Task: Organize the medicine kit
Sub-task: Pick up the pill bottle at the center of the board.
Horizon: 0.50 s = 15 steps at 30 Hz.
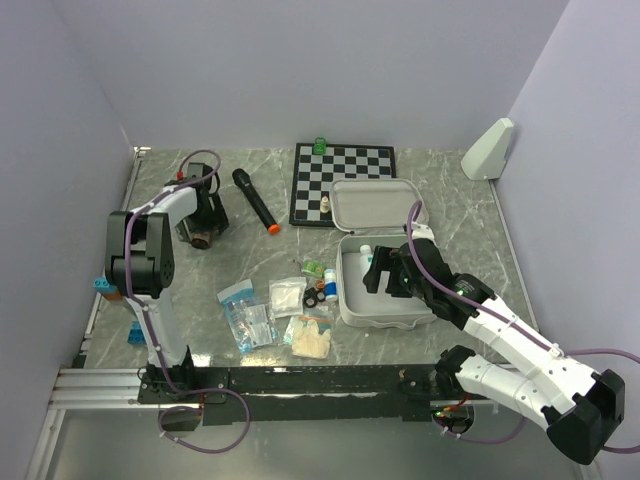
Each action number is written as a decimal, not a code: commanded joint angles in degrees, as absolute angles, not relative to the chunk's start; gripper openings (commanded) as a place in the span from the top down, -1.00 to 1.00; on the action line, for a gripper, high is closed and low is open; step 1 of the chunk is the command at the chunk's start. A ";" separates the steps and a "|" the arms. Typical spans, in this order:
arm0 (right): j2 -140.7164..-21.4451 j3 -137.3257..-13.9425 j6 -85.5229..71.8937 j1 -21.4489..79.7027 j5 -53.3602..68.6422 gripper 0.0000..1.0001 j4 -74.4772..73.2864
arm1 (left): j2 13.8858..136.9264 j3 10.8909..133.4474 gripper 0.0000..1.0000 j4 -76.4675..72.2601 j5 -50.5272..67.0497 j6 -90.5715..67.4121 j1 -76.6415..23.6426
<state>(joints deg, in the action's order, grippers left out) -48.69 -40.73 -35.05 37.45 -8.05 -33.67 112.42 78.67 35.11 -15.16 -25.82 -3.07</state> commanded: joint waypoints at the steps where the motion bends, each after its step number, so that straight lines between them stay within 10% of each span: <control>1: -48.08 -40.34 -35.07 37.09 -8.09 -1.00 -32.08 | 112.15 77.52 -0.69 34.81 -11.96 -25.05 -3.08; 15: -47.02 -41.13 -35.51 37.09 -7.91 -1.00 -33.66 | 101.62 68.03 0.23 28.92 -8.61 -27.51 -3.78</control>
